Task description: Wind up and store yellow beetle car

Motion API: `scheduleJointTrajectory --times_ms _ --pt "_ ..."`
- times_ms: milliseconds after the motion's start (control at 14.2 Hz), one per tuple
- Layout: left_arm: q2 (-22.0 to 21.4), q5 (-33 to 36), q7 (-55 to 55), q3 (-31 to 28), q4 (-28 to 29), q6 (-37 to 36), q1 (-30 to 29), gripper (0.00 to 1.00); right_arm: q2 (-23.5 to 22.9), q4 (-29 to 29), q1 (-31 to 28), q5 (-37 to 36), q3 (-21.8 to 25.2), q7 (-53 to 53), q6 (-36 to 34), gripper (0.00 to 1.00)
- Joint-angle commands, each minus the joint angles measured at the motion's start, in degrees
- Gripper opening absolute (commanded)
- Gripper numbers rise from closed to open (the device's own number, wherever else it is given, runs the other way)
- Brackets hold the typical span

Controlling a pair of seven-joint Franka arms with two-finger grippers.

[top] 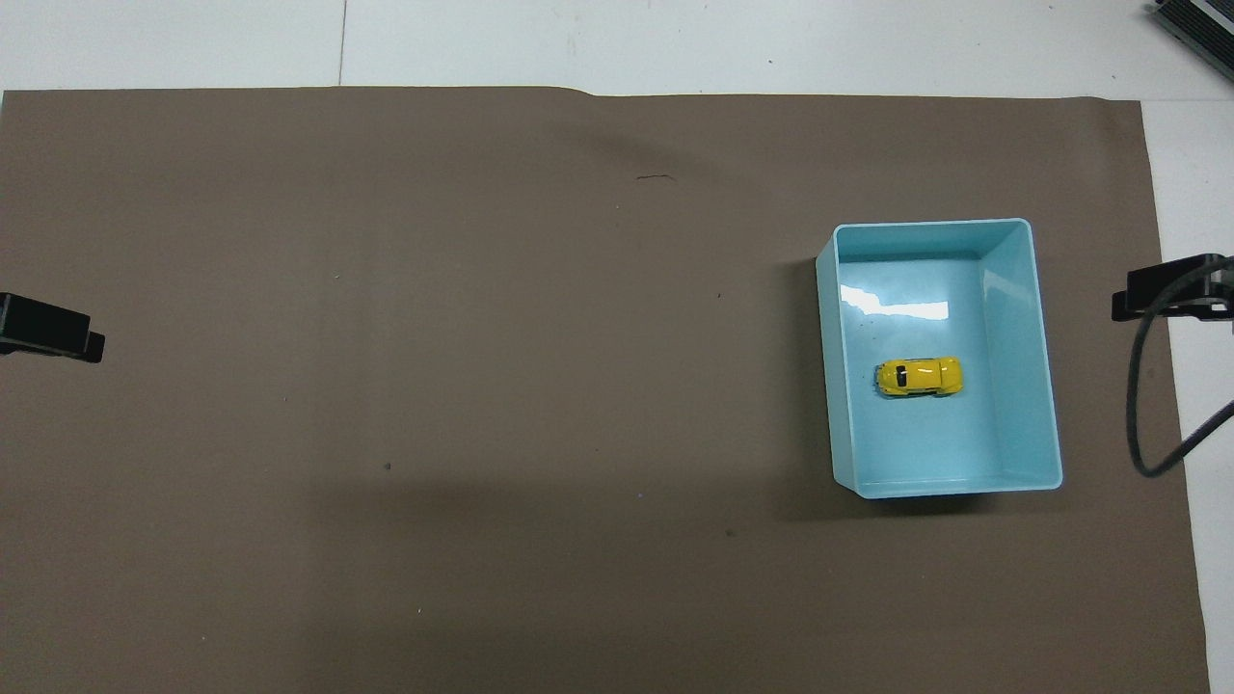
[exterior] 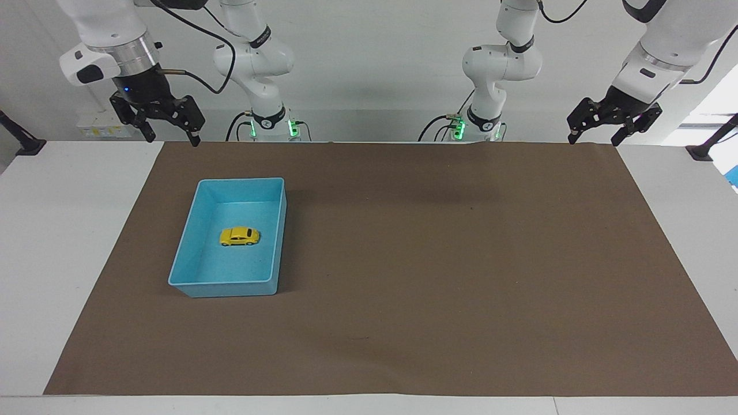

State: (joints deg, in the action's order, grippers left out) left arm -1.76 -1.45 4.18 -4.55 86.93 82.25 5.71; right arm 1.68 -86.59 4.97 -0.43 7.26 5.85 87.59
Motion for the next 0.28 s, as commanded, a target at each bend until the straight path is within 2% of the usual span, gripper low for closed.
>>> scheduleJointTrajectory --times_ms 0,211 --pt "-1.0 0.3 -0.5 0.6 0.3 -1.4 -0.9 1.0 -0.1 0.8 -0.2 0.4 -0.2 0.6 -0.6 1.0" --pt "-1.0 0.3 -0.5 0.5 0.3 -1.4 -1.0 1.0 -0.1 0.8 -0.2 0.4 -0.2 0.5 -1.1 1.0"
